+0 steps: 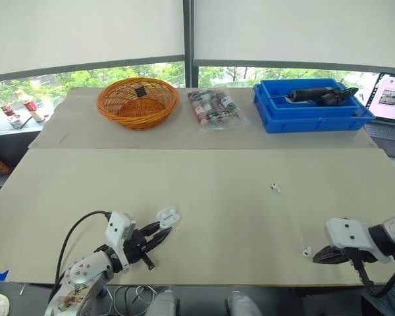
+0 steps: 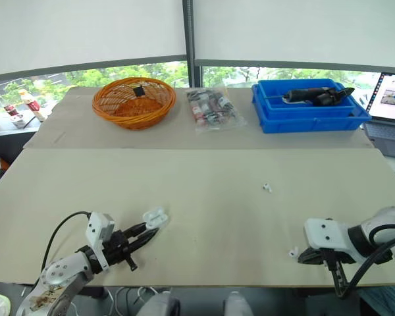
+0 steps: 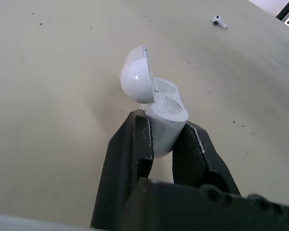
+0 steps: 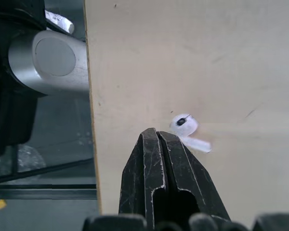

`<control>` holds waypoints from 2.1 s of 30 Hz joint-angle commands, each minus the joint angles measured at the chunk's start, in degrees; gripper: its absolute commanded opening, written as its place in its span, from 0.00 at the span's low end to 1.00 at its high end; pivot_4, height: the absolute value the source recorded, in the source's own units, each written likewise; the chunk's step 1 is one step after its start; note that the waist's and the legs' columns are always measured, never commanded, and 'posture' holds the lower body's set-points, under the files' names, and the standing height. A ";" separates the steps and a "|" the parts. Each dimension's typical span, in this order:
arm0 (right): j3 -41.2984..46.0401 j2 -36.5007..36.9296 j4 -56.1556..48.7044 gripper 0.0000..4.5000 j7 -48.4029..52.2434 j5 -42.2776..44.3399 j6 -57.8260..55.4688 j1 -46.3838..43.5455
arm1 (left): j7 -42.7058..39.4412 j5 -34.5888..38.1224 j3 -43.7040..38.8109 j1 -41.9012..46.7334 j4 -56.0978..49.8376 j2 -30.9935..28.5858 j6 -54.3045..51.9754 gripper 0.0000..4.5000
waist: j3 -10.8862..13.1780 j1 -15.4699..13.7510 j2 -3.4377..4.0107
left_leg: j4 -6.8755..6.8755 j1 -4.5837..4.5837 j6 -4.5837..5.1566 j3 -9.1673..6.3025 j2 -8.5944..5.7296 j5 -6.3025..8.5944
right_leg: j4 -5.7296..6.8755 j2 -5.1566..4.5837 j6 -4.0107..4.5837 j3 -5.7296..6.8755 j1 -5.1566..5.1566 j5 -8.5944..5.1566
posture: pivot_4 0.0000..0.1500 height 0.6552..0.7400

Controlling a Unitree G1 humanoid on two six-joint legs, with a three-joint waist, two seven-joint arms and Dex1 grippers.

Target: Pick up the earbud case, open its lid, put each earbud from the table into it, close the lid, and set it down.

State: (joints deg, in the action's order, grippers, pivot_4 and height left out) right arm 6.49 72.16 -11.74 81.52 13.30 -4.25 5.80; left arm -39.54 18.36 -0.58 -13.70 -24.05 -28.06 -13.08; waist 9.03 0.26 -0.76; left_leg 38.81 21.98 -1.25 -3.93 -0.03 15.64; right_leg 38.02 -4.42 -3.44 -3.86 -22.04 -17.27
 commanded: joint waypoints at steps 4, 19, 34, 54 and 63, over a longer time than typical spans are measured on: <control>0.08 0.38 0.33 0.50 0.34 -2.51 7.82 -4.24 | -0.29 0.32 0.08 1.43 -0.21 0.07 0.87 0.12 | 0.00 0.01 0.00 | 0.00 0.01 0.00 -0.01 0.00 0.00 | 0.00 0.00 0.00 0.01 -0.01 0.00 | 1.00 1.00; -13.12 -3.49 9.43 0.65 0.20 -13.31 20.38 -14.05 | -0.27 -0.17 0.63 1.78 0.11 0.22 1.53 0.12 | 0.00 0.39 0.00 | -0.01 0.00 0.00 0.01 0.01 0.00 | 0.02 0.00 0.00 -0.01 -0.04 0.00 | 1.00 1.00; -10.67 -1.75 2.78 0.65 0.55 -7.43 -4.03 -6.79 | 0.18 -0.17 0.45 0.40 -0.99 0.25 1.55 0.12 | -0.03 -0.22 -0.07 | 0.00 -0.01 0.00 -0.28 0.02 0.00 | 0.01 0.00 0.00 0.03 0.01 0.00 | 1.00 1.00; -7.99 -2.10 -2.03 0.40 -2.85 -6.58 -6.70 -3.90 | 0.17 -0.42 1.15 0.62 -0.75 0.73 1.62 0.12 | -0.03 -0.32 -0.06 | 0.01 -0.01 0.00 -0.07 0.01 0.00 | 0.01 0.01 0.00 0.04 0.01 0.00 | 1.00 1.00; -6.54 -1.92 -3.35 0.21 -3.77 -5.22 -9.85 -1.34 | 0.33 -0.41 0.89 0.00 -0.93 0.77 1.67 0.12 | -0.03 -0.41 -0.07 | 0.02 -0.01 0.00 -0.07 0.00 0.00 | 0.01 0.01 0.00 0.05 0.03 0.00 | 1.00 1.00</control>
State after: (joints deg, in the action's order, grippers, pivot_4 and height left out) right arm -0.53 69.80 -14.23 77.48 7.99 -13.40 3.34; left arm -39.37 17.94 0.26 -13.52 -23.04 -27.36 -12.63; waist 9.00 -0.15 -0.83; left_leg 38.82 21.96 -1.25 -4.00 -0.03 15.64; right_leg 38.03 -4.42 -3.44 -3.81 -22.02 -17.27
